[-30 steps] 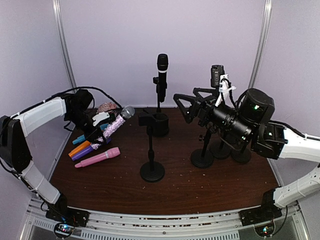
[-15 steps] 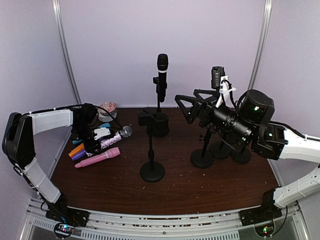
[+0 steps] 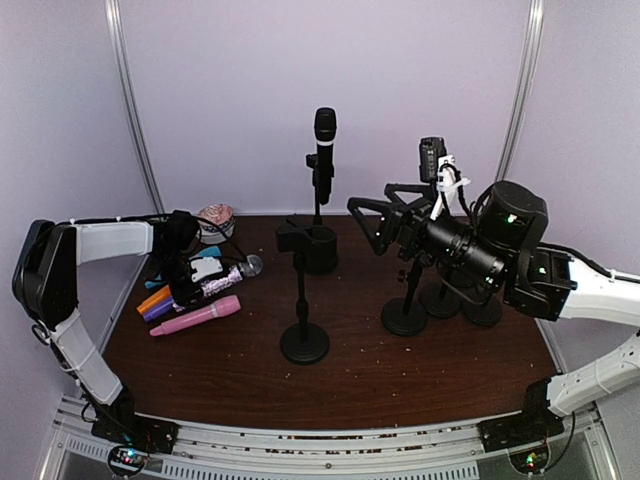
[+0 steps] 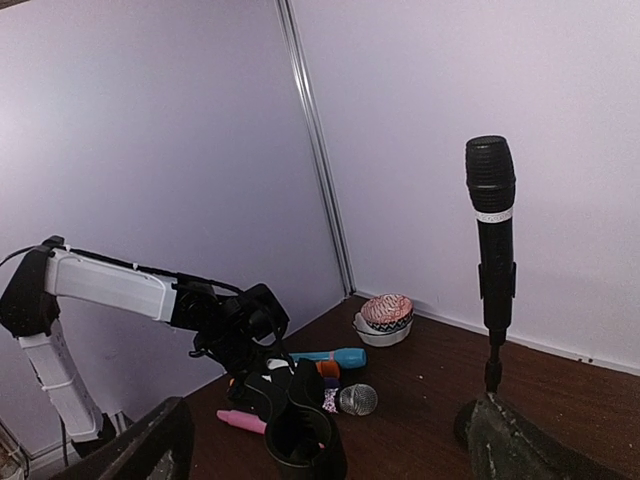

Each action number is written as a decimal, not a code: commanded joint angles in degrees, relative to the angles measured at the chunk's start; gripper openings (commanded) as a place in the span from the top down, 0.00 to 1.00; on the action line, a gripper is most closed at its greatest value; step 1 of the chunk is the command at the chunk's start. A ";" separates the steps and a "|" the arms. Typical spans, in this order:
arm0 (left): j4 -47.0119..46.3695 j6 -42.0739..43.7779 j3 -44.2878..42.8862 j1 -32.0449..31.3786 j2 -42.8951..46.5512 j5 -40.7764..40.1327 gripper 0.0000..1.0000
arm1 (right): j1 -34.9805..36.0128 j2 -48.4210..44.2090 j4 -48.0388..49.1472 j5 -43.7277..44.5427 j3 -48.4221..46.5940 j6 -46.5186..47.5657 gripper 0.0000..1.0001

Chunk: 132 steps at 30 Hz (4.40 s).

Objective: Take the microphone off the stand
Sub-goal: Place the microphone at the center of the board, then pick up the knob on the microphone stand, then hold the microphone stand.

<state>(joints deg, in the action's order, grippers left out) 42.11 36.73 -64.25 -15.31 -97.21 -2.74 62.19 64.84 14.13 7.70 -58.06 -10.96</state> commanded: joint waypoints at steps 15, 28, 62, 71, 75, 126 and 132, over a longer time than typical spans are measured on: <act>7.16 -5.17 -6.33 -2.13 7.63 10.77 0.53 | -0.27 9.91 -9.93 -6.65 -6.48 -0.57 0.02; 11.99 -9.25 -15.12 -4.33 10.70 21.83 0.39 | 3.77 5.49 0.49 0.87 11.35 -6.25 0.08; 10.28 -9.10 -10.20 2.68 20.70 26.37 0.04 | 7.06 44.38 24.44 16.59 1.64 -5.34 0.49; 11.53 -7.76 -9.58 2.63 17.88 34.88 0.15 | 6.88 44.79 22.52 17.11 1.11 -4.97 0.81; 11.29 -8.05 -9.50 2.64 16.96 38.23 0.18 | 6.78 42.45 21.48 17.38 0.82 -4.06 0.94; 10.34 -11.65 -20.87 -16.24 9.85 57.15 1.00 | 1.43 29.39 15.47 -12.49 -16.75 -22.58 1.00; 6.04 -14.72 -21.09 -16.24 10.76 47.20 1.00 | 3.00 30.44 -3.30 1.90 -23.15 -23.29 1.00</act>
<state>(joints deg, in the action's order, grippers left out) 53.41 24.27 -83.40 -31.53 -87.18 53.78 63.57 95.09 21.78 -1.69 -74.37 -32.49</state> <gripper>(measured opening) 0.141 0.235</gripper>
